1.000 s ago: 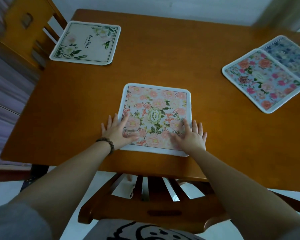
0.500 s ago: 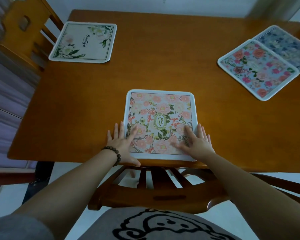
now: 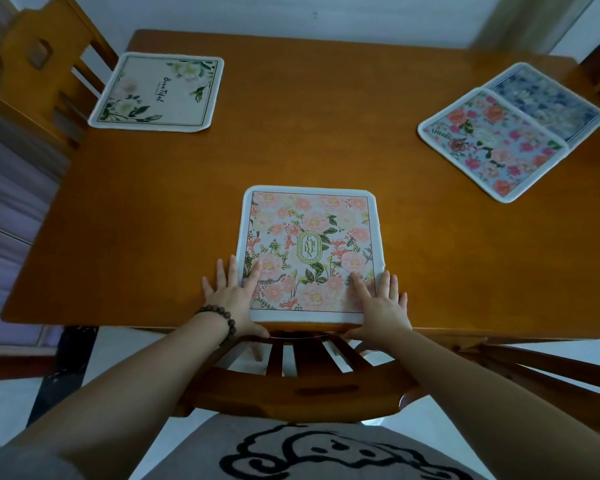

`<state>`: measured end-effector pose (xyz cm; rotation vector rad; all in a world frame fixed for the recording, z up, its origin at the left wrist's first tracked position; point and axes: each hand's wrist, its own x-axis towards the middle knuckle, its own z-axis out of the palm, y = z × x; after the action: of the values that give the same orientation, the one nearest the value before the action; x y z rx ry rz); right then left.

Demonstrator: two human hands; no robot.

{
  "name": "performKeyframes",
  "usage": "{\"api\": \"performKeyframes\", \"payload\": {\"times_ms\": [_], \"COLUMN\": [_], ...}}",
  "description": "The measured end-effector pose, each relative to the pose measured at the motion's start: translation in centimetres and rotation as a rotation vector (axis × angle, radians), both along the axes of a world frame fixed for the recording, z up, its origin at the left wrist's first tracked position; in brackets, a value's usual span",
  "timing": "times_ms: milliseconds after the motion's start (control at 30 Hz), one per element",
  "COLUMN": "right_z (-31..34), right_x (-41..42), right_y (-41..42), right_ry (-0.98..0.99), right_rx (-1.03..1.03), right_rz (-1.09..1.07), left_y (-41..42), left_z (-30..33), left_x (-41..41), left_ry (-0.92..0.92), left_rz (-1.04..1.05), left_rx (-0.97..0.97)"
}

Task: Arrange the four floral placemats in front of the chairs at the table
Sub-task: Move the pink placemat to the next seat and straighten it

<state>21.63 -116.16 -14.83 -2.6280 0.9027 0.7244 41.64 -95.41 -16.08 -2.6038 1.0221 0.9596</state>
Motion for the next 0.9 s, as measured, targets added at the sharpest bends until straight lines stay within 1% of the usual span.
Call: {"api": "performKeyframes", "payload": {"times_ms": [400,633,767,900], "right_z": [-0.4,-0.6,-0.7,-0.3], "right_x": [0.1,0.2,0.0,-0.1], "right_y": [0.5,0.6,0.6,0.4], "right_ry": [-0.066,-0.094,-0.060,-0.033], "right_rx": [0.021,-0.013,-0.037,0.001], "right_rz": [-0.032,-0.020,-0.012,-0.021], "left_y": [0.5,1.4,1.5,1.1], "left_z": [-0.5,-0.6,-0.5,0.3], "left_x": [-0.4,-0.3,-0.4,-0.1], "left_ry": [-0.056,-0.078,-0.077,-0.008], "left_rz": [0.017,0.046,0.037,0.037], "left_rx": [-0.058,-0.112,-0.079,-0.020]}}
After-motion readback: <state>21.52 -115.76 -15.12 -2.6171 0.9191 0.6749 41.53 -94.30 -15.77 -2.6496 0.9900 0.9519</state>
